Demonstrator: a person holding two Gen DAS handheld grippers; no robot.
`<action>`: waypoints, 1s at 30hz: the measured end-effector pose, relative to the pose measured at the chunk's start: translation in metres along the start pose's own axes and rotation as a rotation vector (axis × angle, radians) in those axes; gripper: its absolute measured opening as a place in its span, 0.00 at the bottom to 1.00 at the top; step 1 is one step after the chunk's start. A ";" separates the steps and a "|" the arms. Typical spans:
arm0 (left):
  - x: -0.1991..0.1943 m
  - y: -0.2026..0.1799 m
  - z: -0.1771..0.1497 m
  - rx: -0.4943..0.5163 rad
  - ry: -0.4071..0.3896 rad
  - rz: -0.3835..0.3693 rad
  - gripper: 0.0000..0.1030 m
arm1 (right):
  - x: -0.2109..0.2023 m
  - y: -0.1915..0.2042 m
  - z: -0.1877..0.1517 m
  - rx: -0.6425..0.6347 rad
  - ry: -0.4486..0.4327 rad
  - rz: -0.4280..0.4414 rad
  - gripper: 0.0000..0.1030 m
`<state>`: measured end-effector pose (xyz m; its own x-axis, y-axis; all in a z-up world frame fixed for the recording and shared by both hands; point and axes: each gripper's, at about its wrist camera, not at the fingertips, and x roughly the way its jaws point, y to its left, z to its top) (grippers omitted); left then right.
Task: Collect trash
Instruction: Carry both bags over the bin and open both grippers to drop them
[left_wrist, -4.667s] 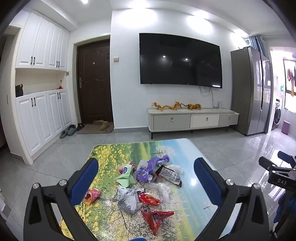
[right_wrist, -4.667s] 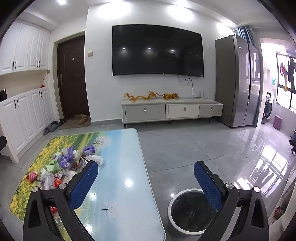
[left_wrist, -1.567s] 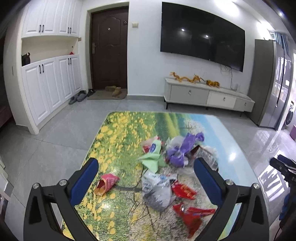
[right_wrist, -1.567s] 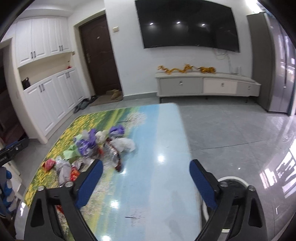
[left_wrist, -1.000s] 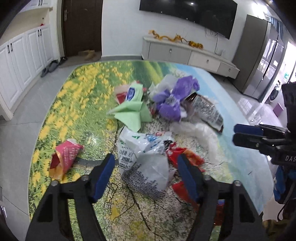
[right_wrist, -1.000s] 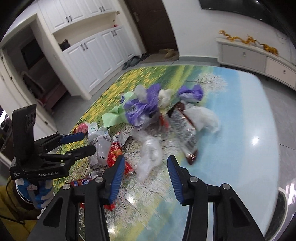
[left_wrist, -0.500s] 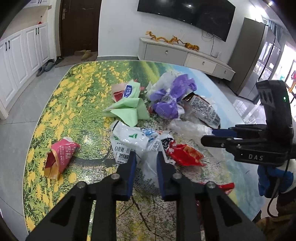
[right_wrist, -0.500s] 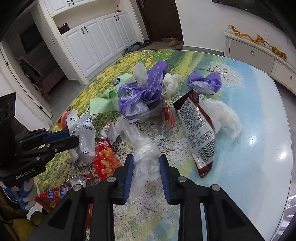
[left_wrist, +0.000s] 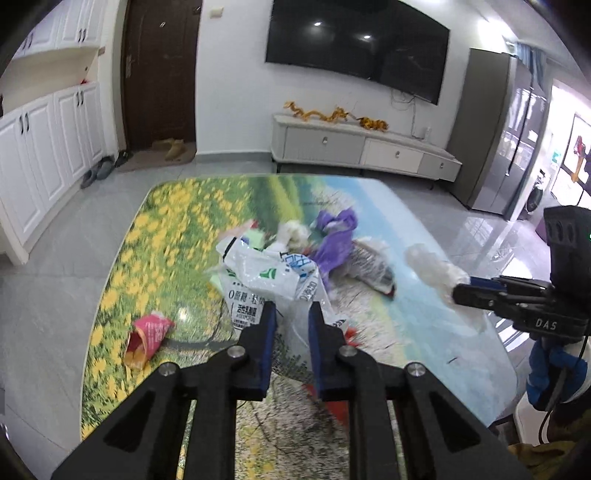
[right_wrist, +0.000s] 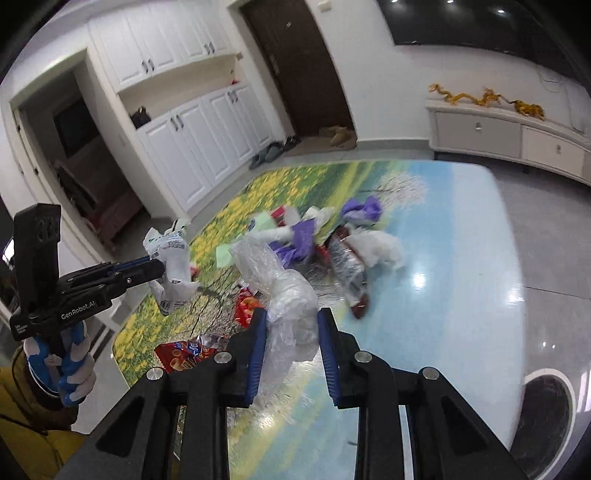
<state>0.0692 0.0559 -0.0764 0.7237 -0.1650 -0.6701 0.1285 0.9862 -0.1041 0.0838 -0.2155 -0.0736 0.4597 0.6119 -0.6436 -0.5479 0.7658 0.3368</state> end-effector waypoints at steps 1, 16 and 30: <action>-0.003 -0.005 0.004 0.010 -0.006 -0.011 0.15 | -0.009 -0.002 0.000 0.013 -0.021 -0.011 0.26; 0.079 -0.256 0.050 0.395 0.133 -0.379 0.15 | -0.152 -0.194 -0.122 0.480 -0.143 -0.420 0.26; 0.202 -0.434 0.028 0.455 0.349 -0.463 0.40 | -0.126 -0.308 -0.166 0.689 -0.028 -0.489 0.56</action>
<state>0.1786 -0.4061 -0.1463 0.2784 -0.4758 -0.8343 0.6925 0.7014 -0.1689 0.0784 -0.5611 -0.2098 0.5567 0.1774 -0.8116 0.2617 0.8897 0.3740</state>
